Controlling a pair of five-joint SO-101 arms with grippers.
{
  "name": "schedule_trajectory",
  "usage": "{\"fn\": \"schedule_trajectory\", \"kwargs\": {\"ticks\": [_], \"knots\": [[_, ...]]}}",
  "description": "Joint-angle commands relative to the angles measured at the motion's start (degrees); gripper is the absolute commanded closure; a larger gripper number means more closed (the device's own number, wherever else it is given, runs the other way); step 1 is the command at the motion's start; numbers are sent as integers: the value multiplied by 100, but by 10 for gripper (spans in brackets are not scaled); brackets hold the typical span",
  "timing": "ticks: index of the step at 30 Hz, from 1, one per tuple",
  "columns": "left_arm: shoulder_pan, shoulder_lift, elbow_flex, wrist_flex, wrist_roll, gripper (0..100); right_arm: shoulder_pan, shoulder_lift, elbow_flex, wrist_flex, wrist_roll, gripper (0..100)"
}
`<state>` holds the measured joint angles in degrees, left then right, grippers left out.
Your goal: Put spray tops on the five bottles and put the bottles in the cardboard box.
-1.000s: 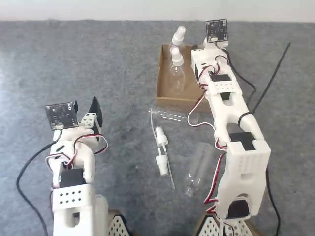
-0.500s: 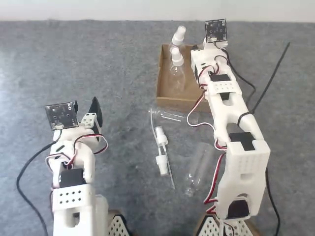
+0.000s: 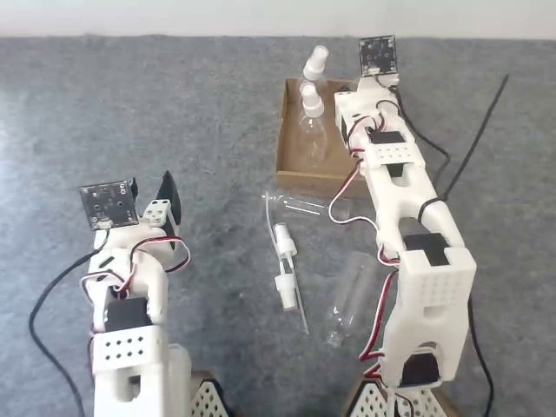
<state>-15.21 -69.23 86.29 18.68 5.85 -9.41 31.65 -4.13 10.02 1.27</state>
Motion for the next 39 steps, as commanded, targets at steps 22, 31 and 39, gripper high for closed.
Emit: {"fn": "schedule_trajectory", "kwargs": {"ticks": [22,31,39], "knots": [[-18,-79,-48,-149,-35,823,-171,-699,-264,567,35,723],[-18,-79,-48,-149,-35,823,-189,-734,-290,716,35,723],[-18,-79,-48,-158,-35,823,-242,-1138,-273,1182,35,723]]}}
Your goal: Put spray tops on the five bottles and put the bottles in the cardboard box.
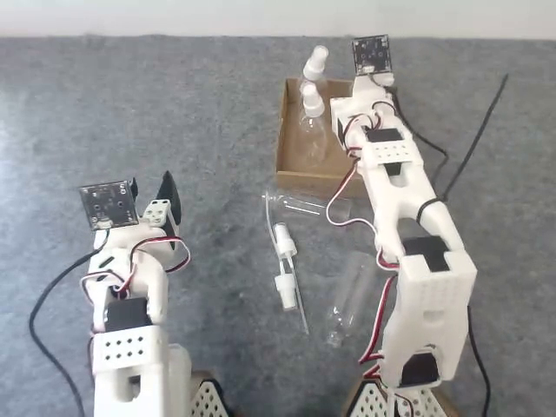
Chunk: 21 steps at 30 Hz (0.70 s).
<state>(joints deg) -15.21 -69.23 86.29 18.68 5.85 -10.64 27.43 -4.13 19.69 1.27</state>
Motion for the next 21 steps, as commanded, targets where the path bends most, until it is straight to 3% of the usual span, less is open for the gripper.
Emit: {"fn": "schedule_trajectory", "kwargs": {"ticks": [1,10,21], "knots": [[-18,-79,-48,-158,-35,823,-136,-769,-273,286,35,723],[-18,-79,-48,-158,-35,823,-110,-945,-273,708,35,723],[-18,-79,-48,-158,-35,823,-57,-1701,-273,1947,35,723]]}}
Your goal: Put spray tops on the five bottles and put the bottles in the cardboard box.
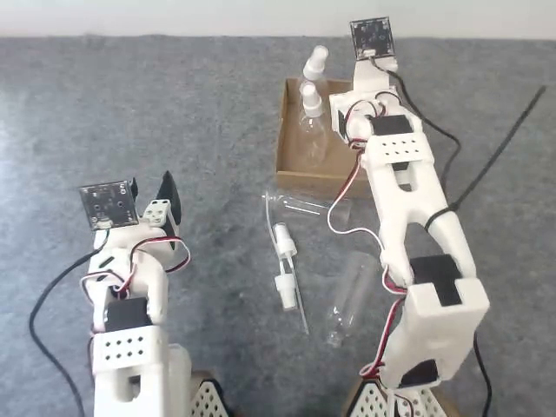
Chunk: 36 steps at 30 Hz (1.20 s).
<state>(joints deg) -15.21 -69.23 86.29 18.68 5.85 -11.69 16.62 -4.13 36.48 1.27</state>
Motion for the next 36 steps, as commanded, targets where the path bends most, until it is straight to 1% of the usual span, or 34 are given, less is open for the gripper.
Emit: {"fn": "schedule_trajectory", "kwargs": {"ticks": [1,8,22,26,28,33,36], "knots": [[-18,-79,-48,-158,-35,823,92,-681,-273,365,35,723],[-26,-79,-48,-158,-35,823,321,-1209,-273,1103,35,723],[-26,-79,-13,-167,-35,823,303,-2527,-273,2897,26,724],[-26,-79,145,-510,-35,823,303,-2809,-273,3354,26,727],[-26,-79,215,-686,-35,823,303,-2862,-273,3486,26,766],[-26,-79,224,-712,-35,823,303,-2870,-273,3705,70,932],[-26,-79,224,-712,-35,823,215,-2932,-290,4031,79,972]]}}
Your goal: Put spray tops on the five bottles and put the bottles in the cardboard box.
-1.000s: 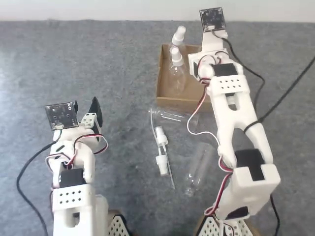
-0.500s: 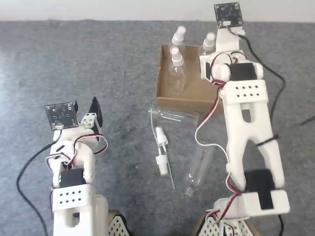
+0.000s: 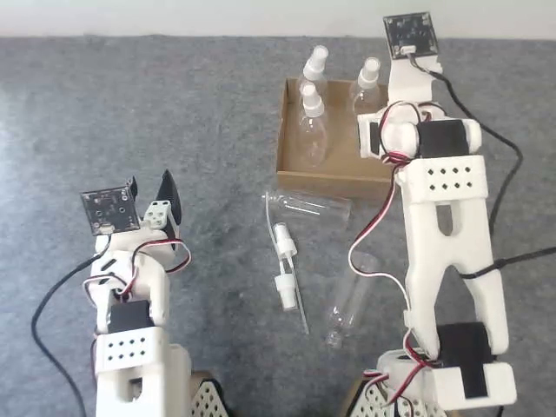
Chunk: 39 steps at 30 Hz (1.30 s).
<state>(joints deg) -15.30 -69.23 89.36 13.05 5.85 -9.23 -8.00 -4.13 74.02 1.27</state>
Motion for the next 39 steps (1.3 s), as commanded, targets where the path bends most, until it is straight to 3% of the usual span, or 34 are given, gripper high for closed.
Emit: {"fn": "schedule_trajectory", "kwargs": {"ticks": [1,14,21,31,36,39], "knots": [[-35,-79,-84,-158,-35,824,-75,-497,-290,426,79,971],[-475,-79,-101,-352,9,826,-1473,-1033,-264,2044,44,971],[-475,-79,-101,-352,9,826,-1851,-1042,343,2105,70,970],[-466,-79,-101,-360,9,826,-2229,-884,1925,444,114,816],[-466,-79,-92,-360,9,826,-2246,-620,2303,-330,1398,841],[-466,-79,-92,-360,9,826,-2220,-374,2356,-558,1714,839]]}}
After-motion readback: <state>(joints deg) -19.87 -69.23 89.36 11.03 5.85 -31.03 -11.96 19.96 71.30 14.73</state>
